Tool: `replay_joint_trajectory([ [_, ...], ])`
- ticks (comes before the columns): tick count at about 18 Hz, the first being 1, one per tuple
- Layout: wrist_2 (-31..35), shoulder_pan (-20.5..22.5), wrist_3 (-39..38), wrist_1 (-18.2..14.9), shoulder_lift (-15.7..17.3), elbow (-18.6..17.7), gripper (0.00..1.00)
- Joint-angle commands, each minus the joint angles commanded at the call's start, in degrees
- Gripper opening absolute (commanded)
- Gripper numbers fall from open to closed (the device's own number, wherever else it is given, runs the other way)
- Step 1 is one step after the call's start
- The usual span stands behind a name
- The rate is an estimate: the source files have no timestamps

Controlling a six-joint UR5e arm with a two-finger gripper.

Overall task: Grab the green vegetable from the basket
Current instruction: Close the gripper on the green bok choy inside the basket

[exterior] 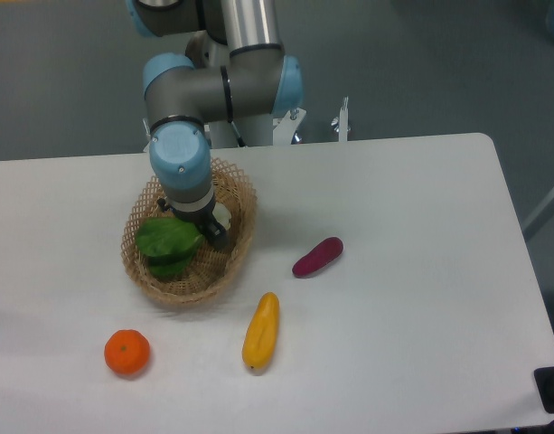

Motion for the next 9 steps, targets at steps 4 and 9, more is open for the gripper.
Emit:
replay_joint_trajectory([
  [4, 0.09, -0.79, -2.64, 0.79, -0.97, -0.52, 1.00],
  [9, 0.18, -0.79, -2.55, 5.09, -1.06, -3.51, 1.00],
])
